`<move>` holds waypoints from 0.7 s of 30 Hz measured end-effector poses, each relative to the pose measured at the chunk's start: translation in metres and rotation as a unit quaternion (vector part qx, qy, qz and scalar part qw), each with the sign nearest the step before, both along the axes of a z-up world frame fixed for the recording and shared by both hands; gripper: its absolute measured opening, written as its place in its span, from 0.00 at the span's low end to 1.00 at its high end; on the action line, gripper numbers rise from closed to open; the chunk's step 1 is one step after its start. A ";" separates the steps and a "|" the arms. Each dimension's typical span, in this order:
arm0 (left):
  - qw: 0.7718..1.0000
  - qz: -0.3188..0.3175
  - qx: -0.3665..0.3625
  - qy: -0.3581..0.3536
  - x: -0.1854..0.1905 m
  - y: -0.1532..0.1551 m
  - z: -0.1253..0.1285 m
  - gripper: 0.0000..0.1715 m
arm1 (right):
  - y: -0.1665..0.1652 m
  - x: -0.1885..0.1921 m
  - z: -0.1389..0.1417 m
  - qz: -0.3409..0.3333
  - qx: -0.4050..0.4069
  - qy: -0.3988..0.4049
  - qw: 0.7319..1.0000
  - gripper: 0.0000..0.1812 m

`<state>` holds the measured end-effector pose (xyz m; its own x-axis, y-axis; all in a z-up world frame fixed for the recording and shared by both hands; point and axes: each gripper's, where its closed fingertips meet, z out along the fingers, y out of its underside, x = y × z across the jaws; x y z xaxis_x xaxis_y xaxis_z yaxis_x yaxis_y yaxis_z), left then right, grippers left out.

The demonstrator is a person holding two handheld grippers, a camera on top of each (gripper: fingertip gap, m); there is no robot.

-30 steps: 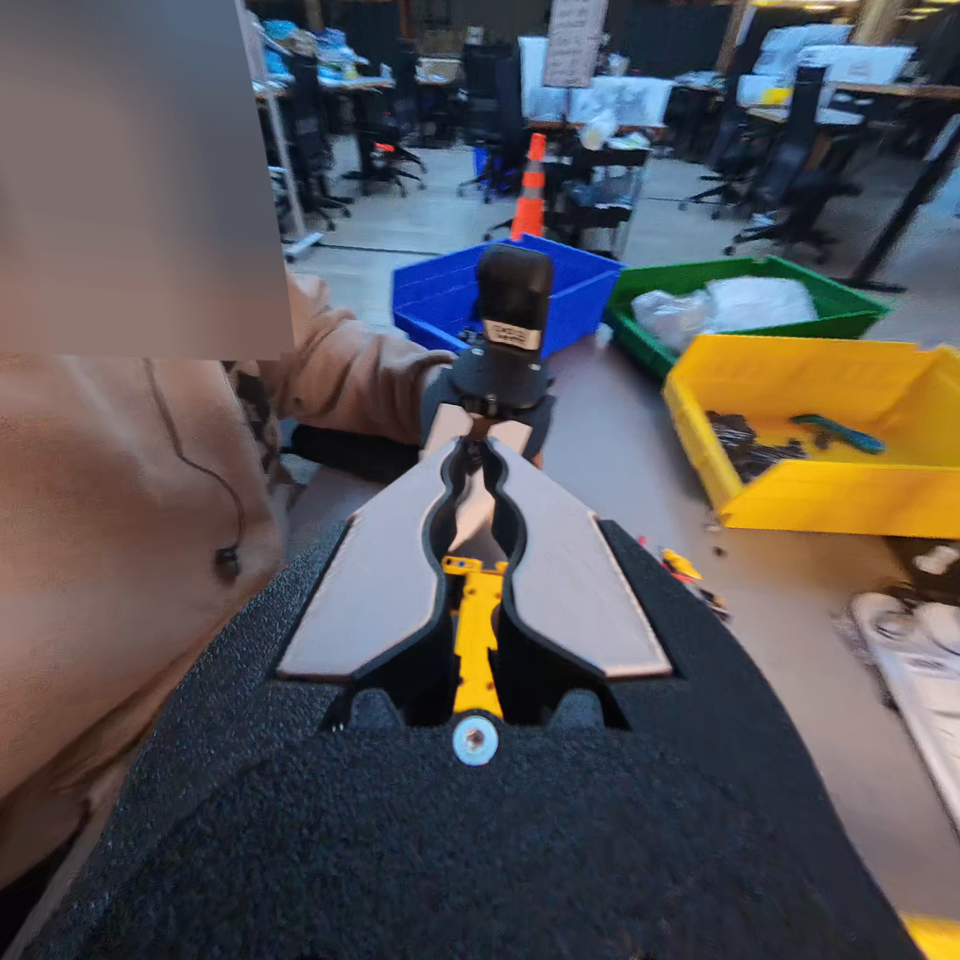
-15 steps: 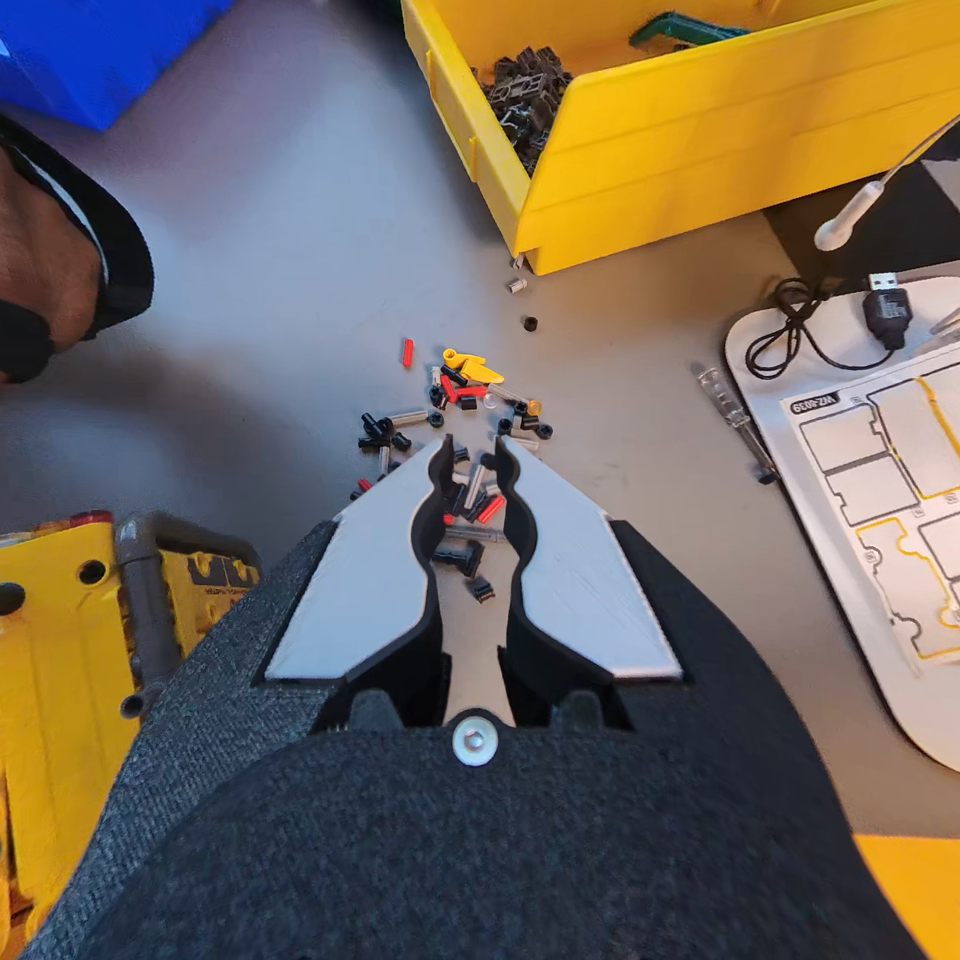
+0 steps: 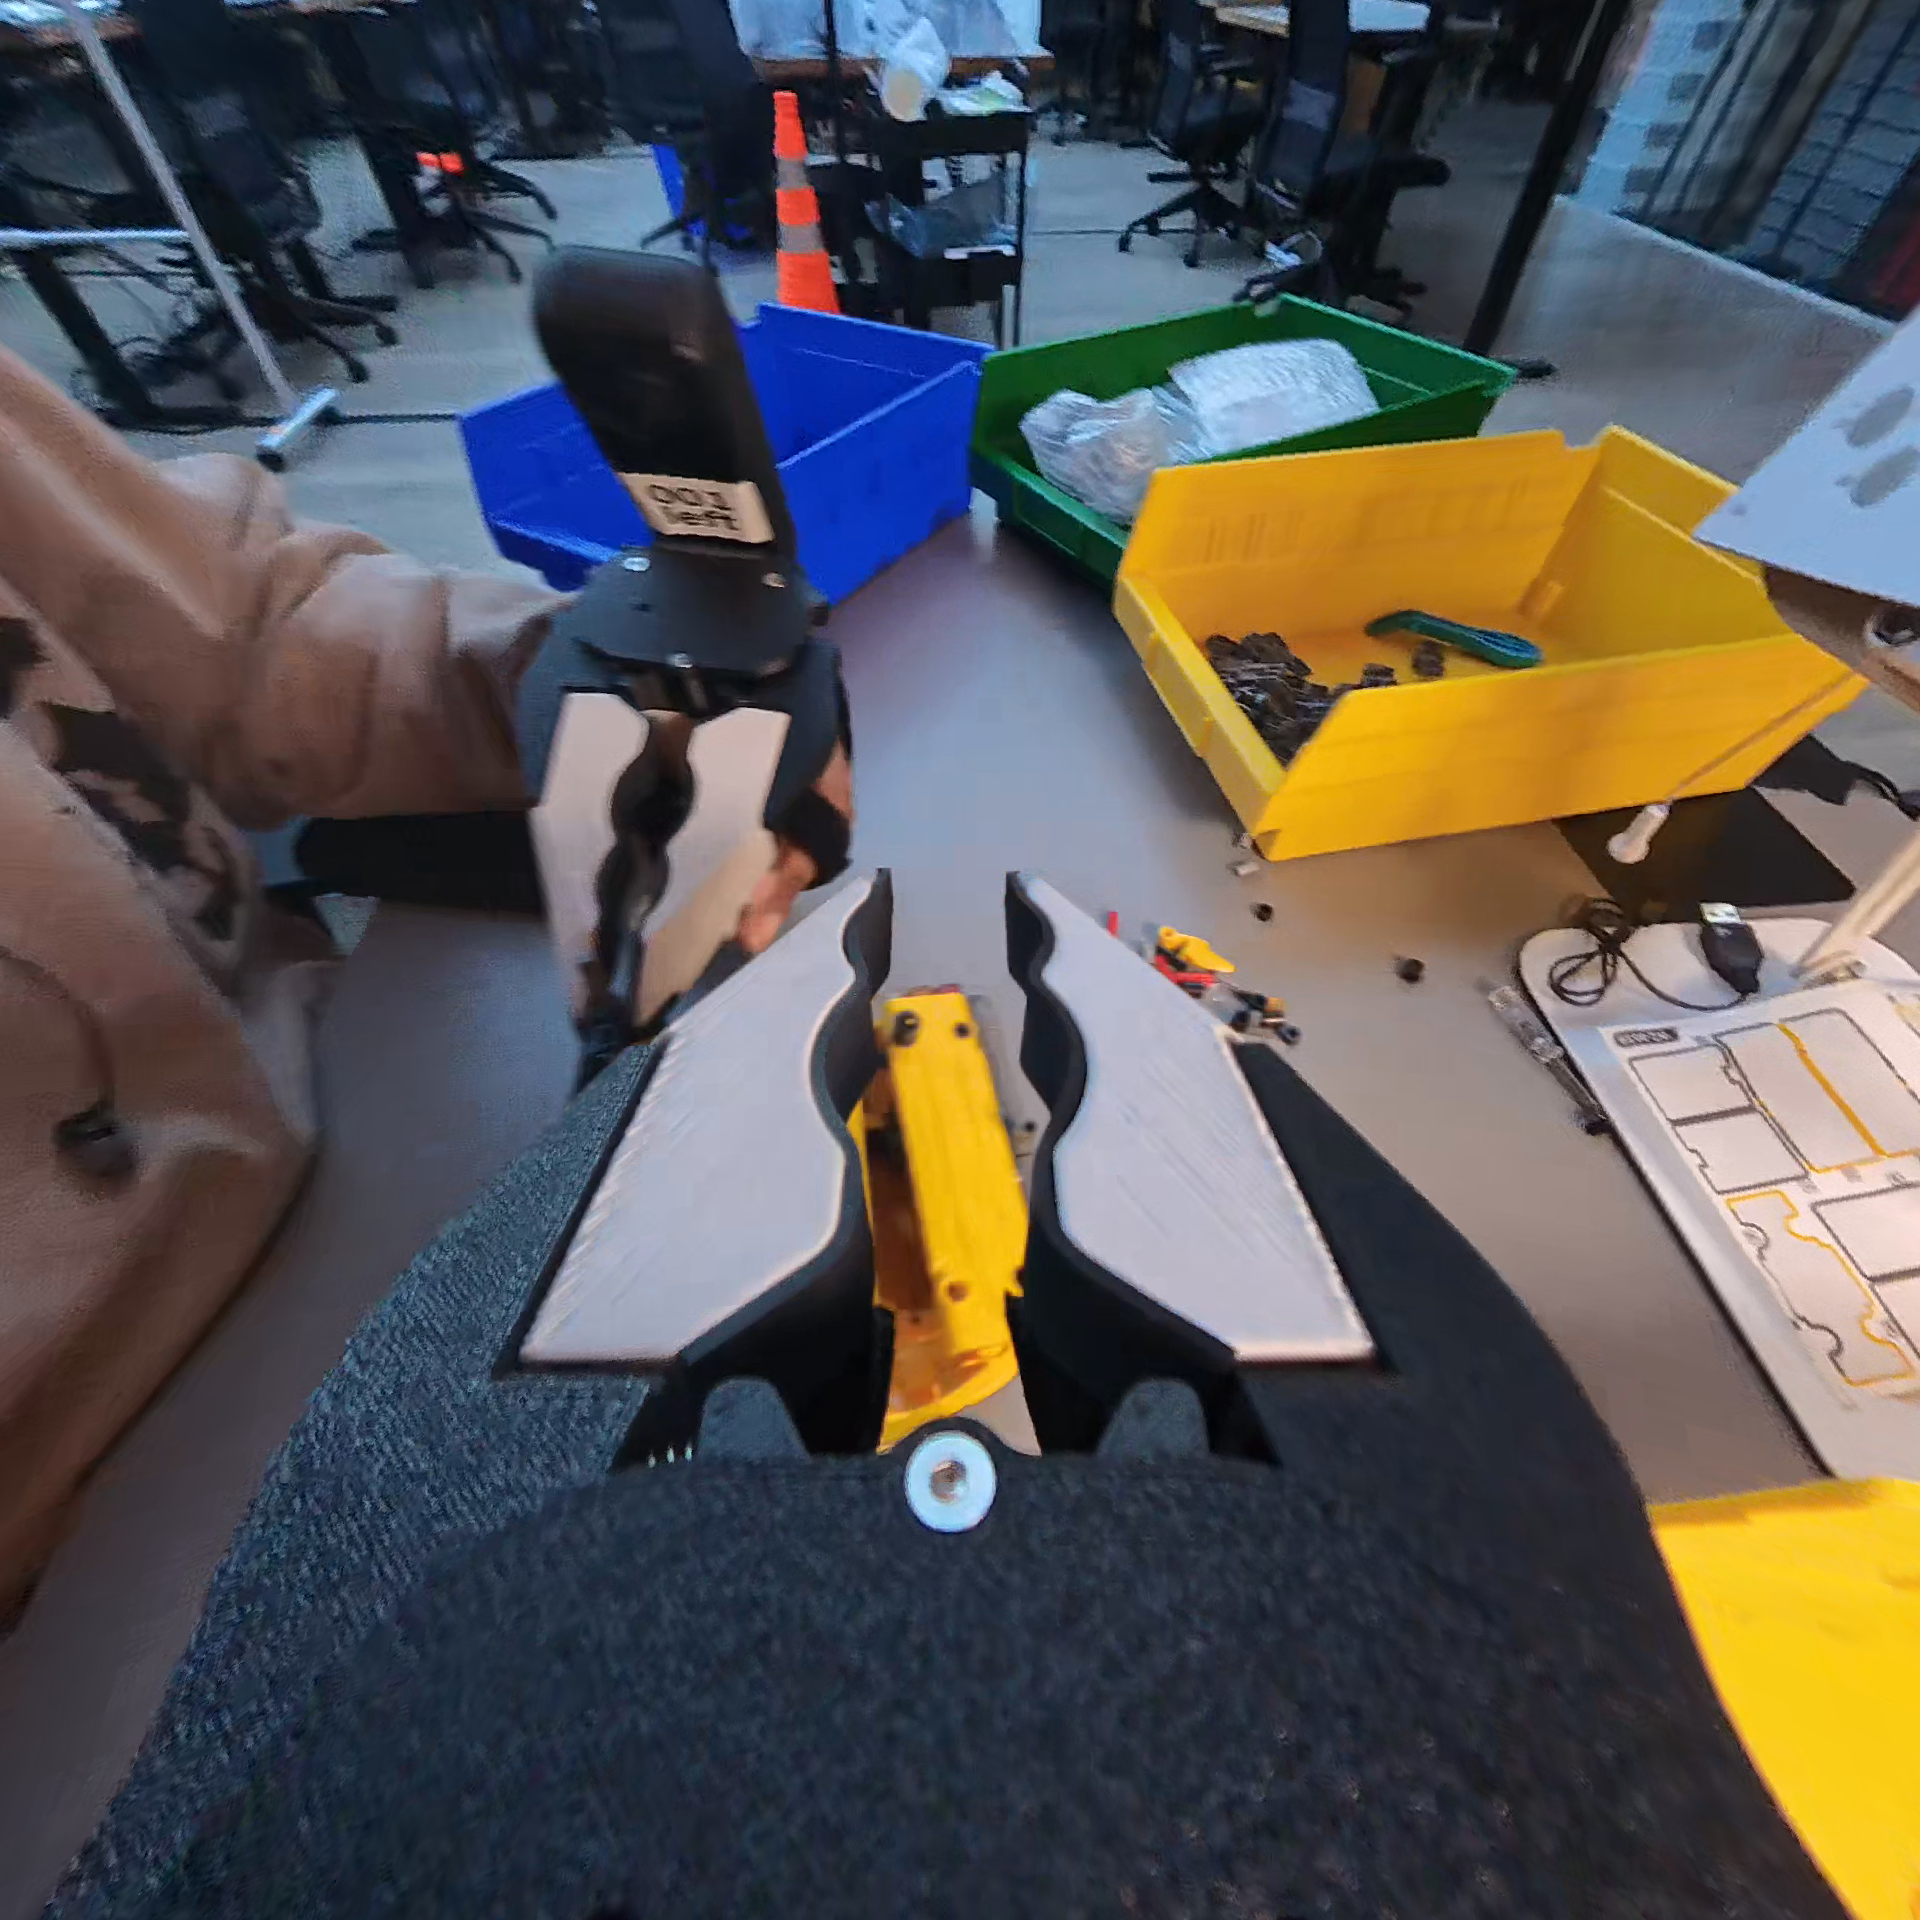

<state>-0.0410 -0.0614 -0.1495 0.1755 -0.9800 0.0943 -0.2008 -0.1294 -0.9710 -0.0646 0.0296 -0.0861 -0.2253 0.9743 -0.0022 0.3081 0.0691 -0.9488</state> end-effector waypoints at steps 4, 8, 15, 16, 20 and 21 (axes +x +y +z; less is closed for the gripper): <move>1.000 0.007 0.002 -0.002 0.001 0.002 0.002 0.05 | -0.047 0.030 0.001 0.060 0.017 -0.019 0.998 0.11; 1.000 0.018 0.010 -0.009 0.000 0.006 0.005 0.04 | -0.072 0.036 -0.038 0.083 0.091 -0.113 0.986 0.11; 0.999 0.021 0.019 -0.026 -0.002 0.005 0.013 0.06 | -0.078 0.027 -0.067 0.104 0.107 -0.191 0.970 0.04; 0.999 0.014 0.017 -0.039 -0.004 0.002 0.018 0.09 | -0.079 0.027 -0.067 0.107 0.109 -0.191 0.970 0.04; 1.000 0.006 0.011 -0.008 -0.007 -0.001 0.008 0.18 | -0.078 0.027 -0.067 0.108 0.097 -0.196 0.970 0.04; 1.000 0.009 0.013 0.001 -0.004 -0.001 0.003 0.19 | -0.078 0.027 -0.067 0.108 0.100 -0.199 0.969 0.04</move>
